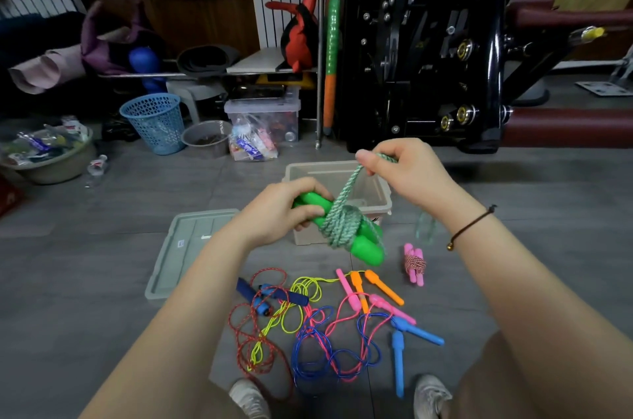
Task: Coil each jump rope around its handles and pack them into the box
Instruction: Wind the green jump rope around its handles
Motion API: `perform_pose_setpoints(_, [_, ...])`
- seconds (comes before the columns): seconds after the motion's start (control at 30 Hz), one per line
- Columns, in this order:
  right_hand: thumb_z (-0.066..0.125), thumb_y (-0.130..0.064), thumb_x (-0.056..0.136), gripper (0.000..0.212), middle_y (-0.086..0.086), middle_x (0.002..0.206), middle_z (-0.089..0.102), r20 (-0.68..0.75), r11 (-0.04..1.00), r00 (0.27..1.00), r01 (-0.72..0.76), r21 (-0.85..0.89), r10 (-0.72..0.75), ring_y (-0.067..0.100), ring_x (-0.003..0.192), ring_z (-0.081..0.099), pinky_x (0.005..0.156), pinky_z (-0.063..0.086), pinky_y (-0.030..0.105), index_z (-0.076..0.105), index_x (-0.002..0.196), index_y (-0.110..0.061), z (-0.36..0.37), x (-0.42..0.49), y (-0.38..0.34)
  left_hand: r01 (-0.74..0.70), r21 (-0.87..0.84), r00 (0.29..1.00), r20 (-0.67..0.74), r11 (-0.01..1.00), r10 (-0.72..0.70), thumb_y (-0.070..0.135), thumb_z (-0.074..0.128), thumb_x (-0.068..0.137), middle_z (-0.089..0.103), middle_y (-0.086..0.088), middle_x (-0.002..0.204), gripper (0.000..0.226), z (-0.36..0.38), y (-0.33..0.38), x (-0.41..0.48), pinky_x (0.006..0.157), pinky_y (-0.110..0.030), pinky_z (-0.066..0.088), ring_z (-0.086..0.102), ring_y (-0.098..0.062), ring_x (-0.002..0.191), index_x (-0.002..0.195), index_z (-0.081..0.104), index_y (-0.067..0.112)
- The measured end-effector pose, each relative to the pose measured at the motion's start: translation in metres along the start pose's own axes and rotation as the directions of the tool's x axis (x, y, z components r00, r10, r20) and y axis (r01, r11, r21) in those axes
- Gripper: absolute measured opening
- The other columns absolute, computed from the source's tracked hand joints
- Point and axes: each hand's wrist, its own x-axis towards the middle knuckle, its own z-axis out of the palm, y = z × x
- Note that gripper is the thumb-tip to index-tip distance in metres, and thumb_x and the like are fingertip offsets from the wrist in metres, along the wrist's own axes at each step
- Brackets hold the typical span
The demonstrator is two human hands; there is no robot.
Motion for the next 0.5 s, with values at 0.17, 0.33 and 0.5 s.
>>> perform_pose_setpoints(0.17, [0.054, -0.049, 0.089, 0.043, 0.002, 0.054, 0.049, 0.069, 0.989, 0.986, -0.150, 0.011, 0.149, 0.009, 0.050, 0.044, 0.056, 0.036, 0.028, 0.061, 0.059, -0.019, 0.007, 0.008, 0.015, -0.084, -0.485, 0.994, 0.016, 0.870, 0.105, -0.003, 0.053, 0.092, 0.059, -0.003, 0.077, 0.021, 0.004, 0.031, -0.008, 0.060, -0.025, 0.051, 0.058, -0.014, 0.064, 0.100, 0.057, 0.016])
perform_pose_setpoints(0.33, [0.045, -0.005, 0.096, 0.032, -0.003, 0.047, 0.052, 0.228, 0.855, 0.909, -0.408, 0.320, 0.349, -0.001, 0.044, 0.043, 0.040, 0.035, 0.016, 0.046, 0.065, -0.015, 0.026, 0.003, 0.017, -0.170, -0.707, 0.969, -0.247, 0.687, -0.015, 0.002, 0.050, 0.094, 0.056, -0.004, 0.078, 0.014, 0.005, 0.032, 0.000, 0.054, -0.022, 0.046, 0.055, -0.015, 0.060, 0.100, 0.054, 0.013])
perform_pose_setpoints(0.5, [0.047, -0.040, 0.096, 0.037, -0.001, 0.057, 0.049, 0.298, 0.985, 0.947, -0.072, -0.155, 0.116, 0.012, 0.050, 0.044, 0.052, 0.033, 0.028, 0.057, 0.065, -0.022, 0.041, -0.001, 0.004, -0.198, -0.659, 0.790, -0.545, 0.725, -0.280, 0.004, 0.049, 0.097, 0.055, -0.003, 0.082, 0.013, -0.008, 0.016, 0.013, 0.055, -0.022, 0.048, 0.054, -0.012, 0.058, 0.100, 0.052, 0.017])
